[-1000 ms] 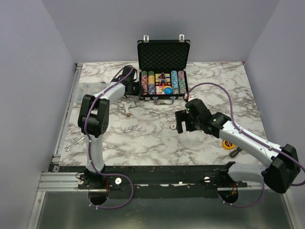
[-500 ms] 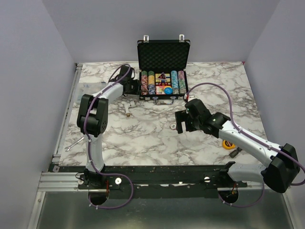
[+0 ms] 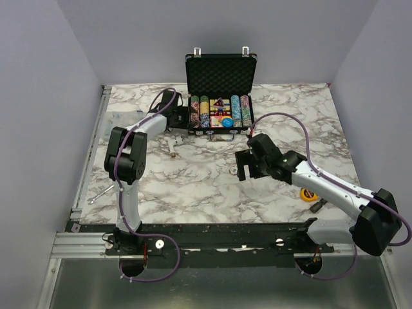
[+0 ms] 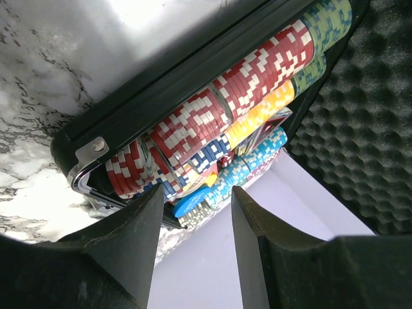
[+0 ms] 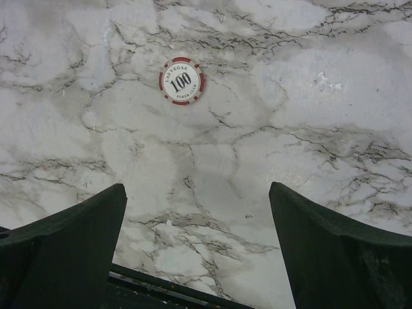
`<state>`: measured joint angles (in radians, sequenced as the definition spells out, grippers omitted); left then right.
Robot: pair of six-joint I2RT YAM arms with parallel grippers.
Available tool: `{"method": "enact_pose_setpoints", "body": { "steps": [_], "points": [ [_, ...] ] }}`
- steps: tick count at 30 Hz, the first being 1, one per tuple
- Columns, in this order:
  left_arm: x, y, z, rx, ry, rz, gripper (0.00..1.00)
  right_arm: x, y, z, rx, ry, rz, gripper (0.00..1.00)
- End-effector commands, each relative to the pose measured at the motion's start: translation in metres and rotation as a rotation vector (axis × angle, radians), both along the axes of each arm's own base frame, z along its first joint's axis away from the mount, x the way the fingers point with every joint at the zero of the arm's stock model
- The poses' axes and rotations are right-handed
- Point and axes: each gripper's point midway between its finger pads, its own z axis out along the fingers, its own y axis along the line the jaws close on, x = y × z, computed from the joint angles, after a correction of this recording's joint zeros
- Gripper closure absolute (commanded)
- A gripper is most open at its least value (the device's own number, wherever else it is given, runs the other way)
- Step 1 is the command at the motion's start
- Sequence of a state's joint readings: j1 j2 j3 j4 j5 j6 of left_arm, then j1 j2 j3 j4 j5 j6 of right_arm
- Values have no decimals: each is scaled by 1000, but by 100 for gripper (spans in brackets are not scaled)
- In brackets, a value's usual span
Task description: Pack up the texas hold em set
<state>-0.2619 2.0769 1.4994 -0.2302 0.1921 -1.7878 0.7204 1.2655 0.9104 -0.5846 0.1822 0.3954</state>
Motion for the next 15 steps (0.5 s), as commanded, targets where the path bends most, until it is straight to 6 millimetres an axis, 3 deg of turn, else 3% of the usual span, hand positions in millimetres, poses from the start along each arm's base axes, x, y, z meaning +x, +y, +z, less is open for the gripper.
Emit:
{"method": "enact_pose_setpoints", "body": {
  "steps": [1, 4, 10, 15],
  "points": [
    [3, 1, -2, -29, 5, 33, 55, -1, 2, -3, 12, 18, -9, 5],
    [11, 10, 1, -2, -26, 38, 55, -1, 1, -3, 10, 18, -10, 5],
    [15, 25, -16, -4, -22, 36, 54, -2, 1, -3, 7, 22, -12, 5],
    [16, 23, -12, 28, -69, -59, 54, -1, 3, -3, 9, 28, -14, 5]
  ]
}}
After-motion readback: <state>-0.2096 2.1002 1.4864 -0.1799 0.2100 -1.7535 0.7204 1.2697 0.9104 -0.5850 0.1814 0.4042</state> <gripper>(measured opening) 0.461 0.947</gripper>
